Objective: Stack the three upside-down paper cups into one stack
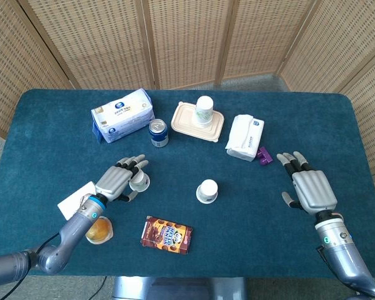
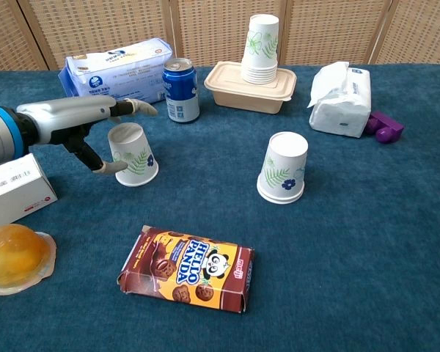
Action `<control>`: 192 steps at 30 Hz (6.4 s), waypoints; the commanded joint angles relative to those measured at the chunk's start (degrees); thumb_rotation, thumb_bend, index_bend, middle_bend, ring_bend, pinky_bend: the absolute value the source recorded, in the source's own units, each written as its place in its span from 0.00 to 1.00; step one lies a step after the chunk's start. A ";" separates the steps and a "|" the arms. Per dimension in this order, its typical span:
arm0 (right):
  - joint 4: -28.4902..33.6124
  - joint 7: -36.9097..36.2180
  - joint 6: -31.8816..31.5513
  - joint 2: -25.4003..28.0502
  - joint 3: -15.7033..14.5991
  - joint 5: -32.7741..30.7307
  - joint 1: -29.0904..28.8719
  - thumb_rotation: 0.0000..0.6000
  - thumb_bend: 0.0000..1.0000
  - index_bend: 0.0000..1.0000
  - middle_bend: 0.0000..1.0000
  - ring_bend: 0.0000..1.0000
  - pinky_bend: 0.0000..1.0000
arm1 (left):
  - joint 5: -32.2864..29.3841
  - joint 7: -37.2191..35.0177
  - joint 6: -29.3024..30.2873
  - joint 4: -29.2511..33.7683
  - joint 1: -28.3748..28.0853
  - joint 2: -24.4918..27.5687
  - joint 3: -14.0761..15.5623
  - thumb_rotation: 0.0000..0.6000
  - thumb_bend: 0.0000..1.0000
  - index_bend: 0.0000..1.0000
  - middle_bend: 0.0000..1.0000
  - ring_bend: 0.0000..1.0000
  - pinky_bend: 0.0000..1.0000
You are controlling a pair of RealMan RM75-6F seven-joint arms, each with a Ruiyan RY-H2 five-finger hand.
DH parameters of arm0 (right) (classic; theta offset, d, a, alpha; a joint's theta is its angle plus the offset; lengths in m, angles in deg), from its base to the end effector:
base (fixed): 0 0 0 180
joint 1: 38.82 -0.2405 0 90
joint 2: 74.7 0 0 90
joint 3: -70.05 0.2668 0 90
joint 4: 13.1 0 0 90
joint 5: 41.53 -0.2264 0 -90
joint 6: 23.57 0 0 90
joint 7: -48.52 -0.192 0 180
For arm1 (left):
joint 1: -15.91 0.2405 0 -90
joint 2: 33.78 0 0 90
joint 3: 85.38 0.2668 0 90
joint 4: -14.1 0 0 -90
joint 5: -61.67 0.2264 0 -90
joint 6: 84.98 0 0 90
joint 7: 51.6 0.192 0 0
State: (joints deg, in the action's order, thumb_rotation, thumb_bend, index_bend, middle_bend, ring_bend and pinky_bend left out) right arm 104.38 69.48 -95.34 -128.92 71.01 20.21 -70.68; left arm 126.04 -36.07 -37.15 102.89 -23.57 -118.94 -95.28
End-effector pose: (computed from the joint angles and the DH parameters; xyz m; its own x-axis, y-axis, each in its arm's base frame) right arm -0.2028 -0.3209 0.1277 0.4783 -0.1879 0.8579 -0.8774 -0.1429 0.4579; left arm -0.1605 0.3748 -0.0566 0.3954 0.4072 0.8233 0.8968 -0.3650 -0.2502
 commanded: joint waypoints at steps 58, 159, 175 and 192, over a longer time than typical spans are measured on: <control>-1.63 -1.48 4.15 -0.14 5.03 -0.35 5.08 1.00 0.37 0.03 0.11 0.00 0.44 | 2.81 -7.00 5.95 3.78 -1.14 2.34 -0.85 1.00 0.46 0.31 0.26 0.35 0.62; -1.09 -2.31 4.79 1.53 6.43 2.48 6.43 1.00 0.37 0.03 0.11 0.00 0.42 | -4.03 4.23 8.58 19.04 -12.05 11.93 5.87 1.00 0.46 0.00 0.00 0.00 0.07; -4.25 0.19 -2.61 -1.79 5.34 5.94 10.29 1.00 0.36 0.03 0.11 0.00 0.34 | 9.16 -4.78 29.23 25.96 9.96 26.17 15.25 1.00 0.46 0.02 0.00 0.00 0.07; -8.52 3.00 -6.02 -5.10 5.08 3.07 13.70 1.00 0.36 0.00 0.03 0.00 0.00 | 15.69 -10.51 38.99 24.19 23.81 30.04 17.22 1.00 0.46 0.03 0.00 0.00 0.07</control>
State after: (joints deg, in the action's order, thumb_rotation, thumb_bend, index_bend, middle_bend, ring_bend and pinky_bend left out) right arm 95.94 72.53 -101.30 -133.95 76.08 23.33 -57.06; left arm 141.50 -46.34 1.72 127.30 -0.03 -88.99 -78.00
